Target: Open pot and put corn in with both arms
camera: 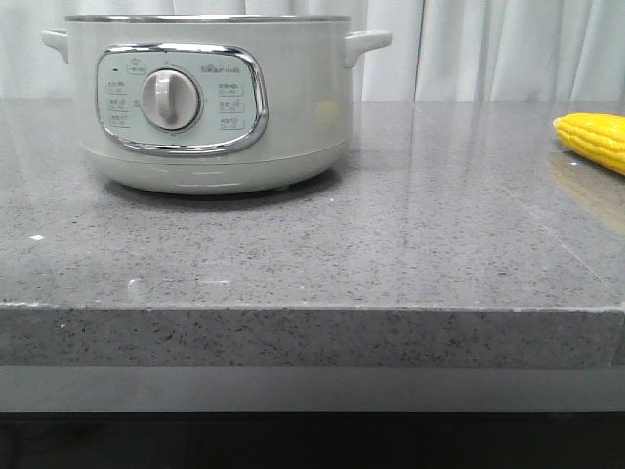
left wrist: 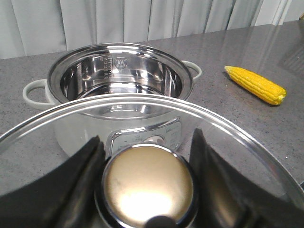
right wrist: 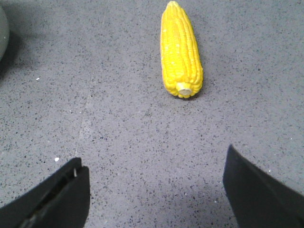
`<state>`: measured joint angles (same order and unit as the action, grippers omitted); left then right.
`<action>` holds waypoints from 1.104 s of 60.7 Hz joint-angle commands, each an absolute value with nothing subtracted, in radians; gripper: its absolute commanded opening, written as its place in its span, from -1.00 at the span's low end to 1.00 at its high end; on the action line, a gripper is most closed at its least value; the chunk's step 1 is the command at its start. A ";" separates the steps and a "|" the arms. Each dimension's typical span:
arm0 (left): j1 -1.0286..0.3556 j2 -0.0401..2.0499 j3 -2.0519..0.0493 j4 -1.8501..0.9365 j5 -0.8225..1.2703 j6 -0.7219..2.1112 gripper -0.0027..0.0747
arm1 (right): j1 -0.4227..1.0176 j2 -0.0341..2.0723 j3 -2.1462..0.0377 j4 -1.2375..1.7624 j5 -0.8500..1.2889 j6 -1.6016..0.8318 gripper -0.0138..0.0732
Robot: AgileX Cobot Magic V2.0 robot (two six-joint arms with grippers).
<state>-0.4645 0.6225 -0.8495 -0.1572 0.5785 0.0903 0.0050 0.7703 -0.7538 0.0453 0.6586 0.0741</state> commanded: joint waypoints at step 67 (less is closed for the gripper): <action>-0.470 0.616 -0.889 -0.171 0.431 0.091 -0.39 | -0.011 1.671 -1.504 -0.084 0.884 0.072 0.68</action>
